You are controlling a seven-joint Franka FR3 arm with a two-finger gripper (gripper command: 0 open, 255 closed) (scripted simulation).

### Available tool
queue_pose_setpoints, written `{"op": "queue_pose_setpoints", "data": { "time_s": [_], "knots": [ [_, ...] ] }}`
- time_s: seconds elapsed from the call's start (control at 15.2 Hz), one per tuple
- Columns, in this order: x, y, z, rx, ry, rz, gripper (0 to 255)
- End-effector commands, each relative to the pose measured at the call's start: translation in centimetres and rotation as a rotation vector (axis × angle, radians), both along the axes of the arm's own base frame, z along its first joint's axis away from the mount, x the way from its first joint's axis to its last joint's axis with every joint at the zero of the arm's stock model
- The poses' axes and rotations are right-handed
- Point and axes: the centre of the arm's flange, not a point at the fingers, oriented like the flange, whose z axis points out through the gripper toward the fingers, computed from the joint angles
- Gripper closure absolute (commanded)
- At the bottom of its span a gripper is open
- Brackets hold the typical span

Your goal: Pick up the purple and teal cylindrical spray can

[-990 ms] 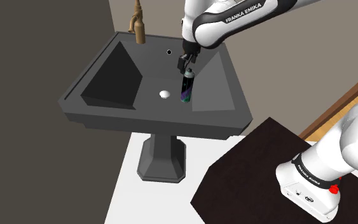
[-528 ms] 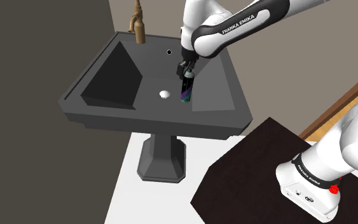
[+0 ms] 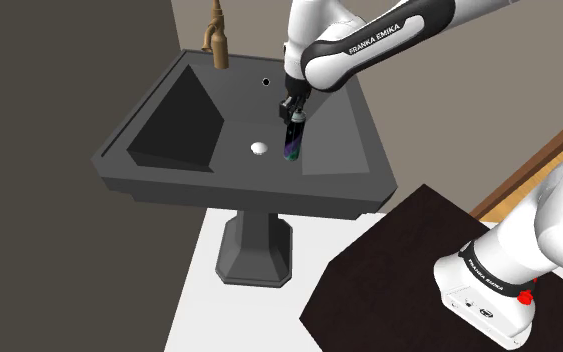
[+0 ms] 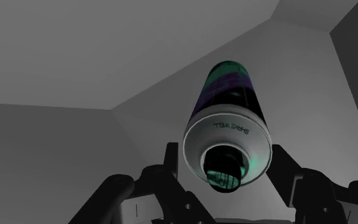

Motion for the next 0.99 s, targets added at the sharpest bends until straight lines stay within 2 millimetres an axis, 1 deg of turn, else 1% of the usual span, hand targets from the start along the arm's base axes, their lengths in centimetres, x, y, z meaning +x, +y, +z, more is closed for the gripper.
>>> {"op": "queue_pose_setpoints", "data": {
  "time_s": [0.0, 0.07, 0.92],
  "knots": [
    [0.0, 0.0, -0.1, -0.001, 0.002, -0.001, 255],
    [0.0, -0.1, -0.2, -0.001, 0.002, 0.000, 255],
    [0.0, -0.1, 6.7, -0.001, 0.002, 0.000, 255]
  ]
}}
